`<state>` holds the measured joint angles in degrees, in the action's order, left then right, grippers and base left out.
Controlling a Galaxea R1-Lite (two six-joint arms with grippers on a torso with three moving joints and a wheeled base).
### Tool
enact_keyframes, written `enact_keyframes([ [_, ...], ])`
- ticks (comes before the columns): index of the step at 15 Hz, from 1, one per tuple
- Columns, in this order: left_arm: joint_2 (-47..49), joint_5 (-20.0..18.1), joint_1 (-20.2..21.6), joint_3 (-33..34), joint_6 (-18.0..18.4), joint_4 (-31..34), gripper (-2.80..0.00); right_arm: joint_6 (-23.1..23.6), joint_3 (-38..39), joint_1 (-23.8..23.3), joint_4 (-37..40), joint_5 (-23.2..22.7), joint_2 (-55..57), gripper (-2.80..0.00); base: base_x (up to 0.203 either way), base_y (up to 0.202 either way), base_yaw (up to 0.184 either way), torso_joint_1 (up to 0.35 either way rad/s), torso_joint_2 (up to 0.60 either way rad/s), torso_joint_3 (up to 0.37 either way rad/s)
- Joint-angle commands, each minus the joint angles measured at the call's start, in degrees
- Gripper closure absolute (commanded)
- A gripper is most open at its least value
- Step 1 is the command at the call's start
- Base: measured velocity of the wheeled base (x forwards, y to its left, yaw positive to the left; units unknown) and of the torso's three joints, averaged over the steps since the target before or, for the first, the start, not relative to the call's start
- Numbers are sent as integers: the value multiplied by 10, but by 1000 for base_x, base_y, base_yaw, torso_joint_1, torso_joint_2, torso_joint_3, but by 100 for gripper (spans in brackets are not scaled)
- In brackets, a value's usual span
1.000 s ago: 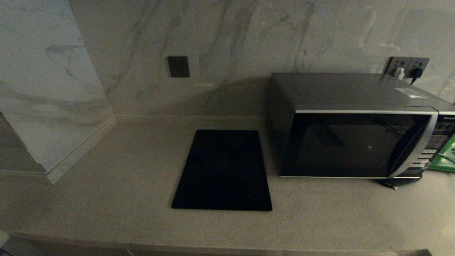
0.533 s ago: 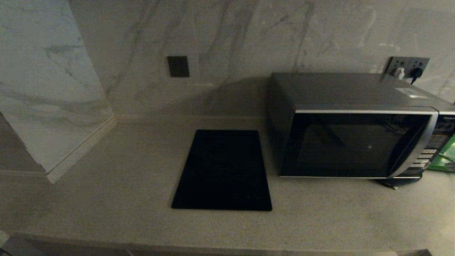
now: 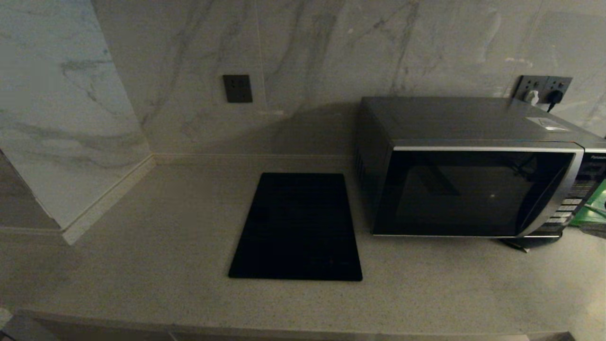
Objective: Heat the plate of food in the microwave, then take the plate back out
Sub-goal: Open the microwave oven
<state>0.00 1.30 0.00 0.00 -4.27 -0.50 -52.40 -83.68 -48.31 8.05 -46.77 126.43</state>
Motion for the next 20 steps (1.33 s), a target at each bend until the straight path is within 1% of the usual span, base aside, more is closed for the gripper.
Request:
enact_keyframes([
  [1,0,0,0,0,0,0,0,4,14,-13,-21,-25,21,0,0,0,0,0,0,0],
  [3,0,0,0,0,0,0,0,40,23,-16,-22,-36,34,0,0,0,0,0,0,0],
  [6,0,0,0,0,0,0,0,52,23,-16,-23,-58,52,0,0,0,0,0,0,0],
  [7,0,0,0,0,0,0,0,63,23,-16,-24,-66,56,0,0,0,0,0,0,0],
  [11,0,0,0,0,0,0,0,69,21,-15,-32,-91,61,0,0,0,0,0,0,0],
  [20,1,0,0,0,0,0,0,69,-15,1,-52,-101,94,0,0,0,0,0,0,0],
])
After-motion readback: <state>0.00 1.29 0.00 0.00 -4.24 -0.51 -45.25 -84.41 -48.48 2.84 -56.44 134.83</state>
